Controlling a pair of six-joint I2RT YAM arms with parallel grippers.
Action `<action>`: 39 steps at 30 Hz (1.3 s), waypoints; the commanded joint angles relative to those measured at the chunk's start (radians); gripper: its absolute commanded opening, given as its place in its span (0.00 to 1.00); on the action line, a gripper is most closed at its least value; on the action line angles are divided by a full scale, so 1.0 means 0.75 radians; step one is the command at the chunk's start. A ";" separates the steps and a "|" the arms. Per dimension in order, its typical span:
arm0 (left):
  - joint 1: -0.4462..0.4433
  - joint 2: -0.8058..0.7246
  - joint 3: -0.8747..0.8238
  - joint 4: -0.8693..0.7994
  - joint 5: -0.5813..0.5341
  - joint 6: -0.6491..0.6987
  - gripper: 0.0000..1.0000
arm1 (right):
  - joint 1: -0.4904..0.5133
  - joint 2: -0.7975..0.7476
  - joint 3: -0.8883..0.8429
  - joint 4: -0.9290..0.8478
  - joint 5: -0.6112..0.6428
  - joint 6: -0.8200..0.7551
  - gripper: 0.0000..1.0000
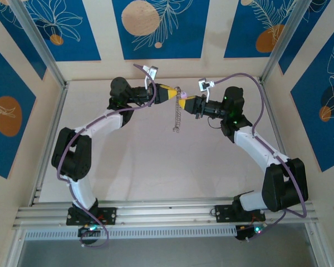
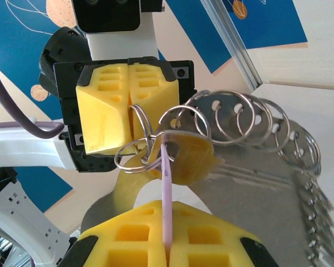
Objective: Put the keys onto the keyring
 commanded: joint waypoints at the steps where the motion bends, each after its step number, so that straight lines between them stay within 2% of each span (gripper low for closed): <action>1: -0.007 0.000 0.058 0.088 0.009 -0.012 0.00 | 0.008 -0.015 0.002 -0.014 -0.030 -0.008 0.00; 32: -0.006 -0.028 0.050 0.092 -0.018 0.002 0.00 | 0.119 -0.033 -0.017 -0.227 -0.028 -0.125 0.00; 37: -0.006 -0.039 0.042 0.093 -0.018 0.003 0.00 | 0.104 -0.091 -0.030 -0.324 0.011 -0.169 0.27; 39: -0.006 -0.045 0.036 0.091 -0.019 0.005 0.00 | 0.087 -0.123 -0.055 -0.349 0.017 -0.178 0.33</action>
